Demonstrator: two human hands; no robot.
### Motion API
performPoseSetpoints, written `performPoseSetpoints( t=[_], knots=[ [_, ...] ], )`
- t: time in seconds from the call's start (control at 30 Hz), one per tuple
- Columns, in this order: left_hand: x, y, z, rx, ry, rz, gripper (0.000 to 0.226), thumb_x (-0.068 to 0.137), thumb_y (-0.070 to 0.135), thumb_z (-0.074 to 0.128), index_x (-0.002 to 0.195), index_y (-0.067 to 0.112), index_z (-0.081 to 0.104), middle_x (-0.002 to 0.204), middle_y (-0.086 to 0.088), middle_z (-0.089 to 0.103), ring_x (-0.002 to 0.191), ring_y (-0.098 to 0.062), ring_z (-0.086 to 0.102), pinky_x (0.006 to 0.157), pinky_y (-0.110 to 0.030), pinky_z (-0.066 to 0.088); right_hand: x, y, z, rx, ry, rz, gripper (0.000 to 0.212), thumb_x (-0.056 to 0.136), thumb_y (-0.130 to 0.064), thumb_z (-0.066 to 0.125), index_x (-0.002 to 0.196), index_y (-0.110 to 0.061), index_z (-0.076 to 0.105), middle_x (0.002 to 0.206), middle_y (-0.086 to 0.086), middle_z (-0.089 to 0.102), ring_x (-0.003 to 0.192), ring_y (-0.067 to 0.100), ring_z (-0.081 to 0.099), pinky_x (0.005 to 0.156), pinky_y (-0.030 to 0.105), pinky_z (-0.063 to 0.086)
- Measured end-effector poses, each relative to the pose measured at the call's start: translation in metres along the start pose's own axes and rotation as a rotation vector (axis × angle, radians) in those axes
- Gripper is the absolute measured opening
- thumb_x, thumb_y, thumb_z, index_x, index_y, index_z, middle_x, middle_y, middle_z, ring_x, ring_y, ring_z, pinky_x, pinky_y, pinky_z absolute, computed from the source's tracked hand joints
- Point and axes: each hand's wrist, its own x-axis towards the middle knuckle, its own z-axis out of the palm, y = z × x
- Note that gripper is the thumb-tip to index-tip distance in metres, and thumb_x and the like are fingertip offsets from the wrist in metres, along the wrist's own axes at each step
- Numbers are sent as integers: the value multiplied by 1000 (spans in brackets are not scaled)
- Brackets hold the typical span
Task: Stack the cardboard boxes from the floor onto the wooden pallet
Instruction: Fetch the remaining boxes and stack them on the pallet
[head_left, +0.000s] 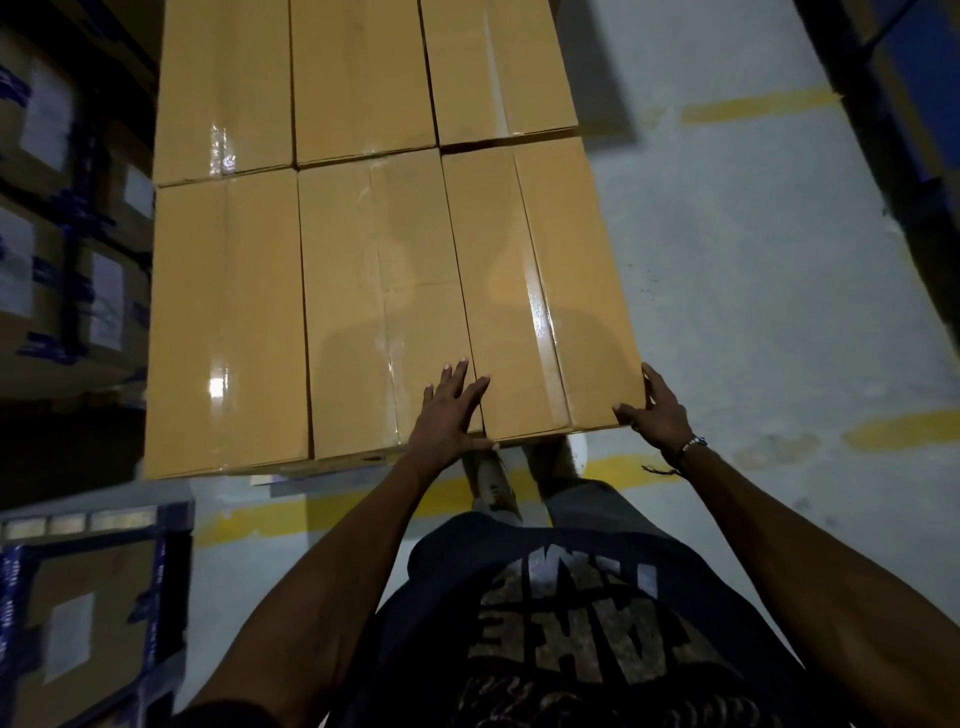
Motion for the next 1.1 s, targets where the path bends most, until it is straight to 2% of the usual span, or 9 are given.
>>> performPoseSetpoints(
  t=[0.1, 0.2, 0.37, 0.57, 0.7, 0.83, 0.9, 1.1],
  knots=[
    [0, 1, -1, -12, -2, -12, 112, 79, 51, 86, 166, 31, 19, 175, -5, -6, 160, -31, -8, 126, -59, 3, 1, -3, -1, -3, -7, -21, 82, 88, -23, 81, 156, -25, 35, 147, 8, 55, 125, 33, 56, 102, 57, 52],
    [-1, 4, -3, -28, 29, -34, 101, 83, 41, 85, 165, 30, 25, 175, -3, 0, 161, -30, -2, 127, -59, 7, 6, -9, 0, -22, -11, -37, 83, 90, -15, 78, 159, -19, 32, 152, 11, 50, 133, 34, 51, 110, 49, 46],
    [1, 7, -2, -13, 27, -49, 95, 86, 32, 84, 164, 27, 30, 175, -5, 3, 161, -31, 2, 128, -61, 9, 13, -13, 0, -63, -15, -45, 82, 91, -14, 77, 159, -17, 31, 154, 13, 48, 135, 37, 49, 110, 47, 43],
    [-2, 5, -1, 46, 9, -12, 101, 87, 35, 83, 166, 28, 21, 175, -8, -3, 161, -33, -3, 127, -61, 8, 16, -9, -3, -76, -57, -40, 85, 90, -16, 78, 159, -19, 29, 152, 12, 50, 133, 37, 51, 107, 47, 45],
    [-4, 4, -6, 73, 4, 19, 104, 85, 36, 85, 166, 27, 20, 175, -10, -3, 161, -34, -3, 127, -61, 9, 17, -12, -8, -96, -71, -45, 85, 90, -16, 77, 159, -18, 29, 152, 12, 50, 135, 36, 49, 106, 42, 43],
    [-2, 9, -5, 84, 39, 12, 100, 84, 40, 84, 164, 26, 25, 174, -10, 6, 160, -34, 5, 127, -61, 18, 22, -7, -13, -62, -21, -22, 87, 89, -18, 78, 160, -20, 29, 156, 12, 47, 136, 36, 51, 109, 47, 45],
    [-1, 9, -3, 71, 66, 16, 97, 83, 41, 85, 161, 27, 29, 173, -11, 14, 159, -35, 12, 124, -62, 24, 23, -6, -18, -16, 18, -15, 81, 91, -17, 76, 159, -21, 33, 157, 11, 46, 136, 36, 51, 109, 49, 47],
    [0, 16, -3, 8, 125, 9, 88, 84, 44, 84, 157, 29, 37, 169, -10, 25, 157, -35, 19, 120, -63, 28, 26, -3, -33, 47, 96, -57, 66, 93, -16, 73, 153, -18, 44, 153, 8, 51, 129, 33, 58, 98, 36, 49]
  ],
)
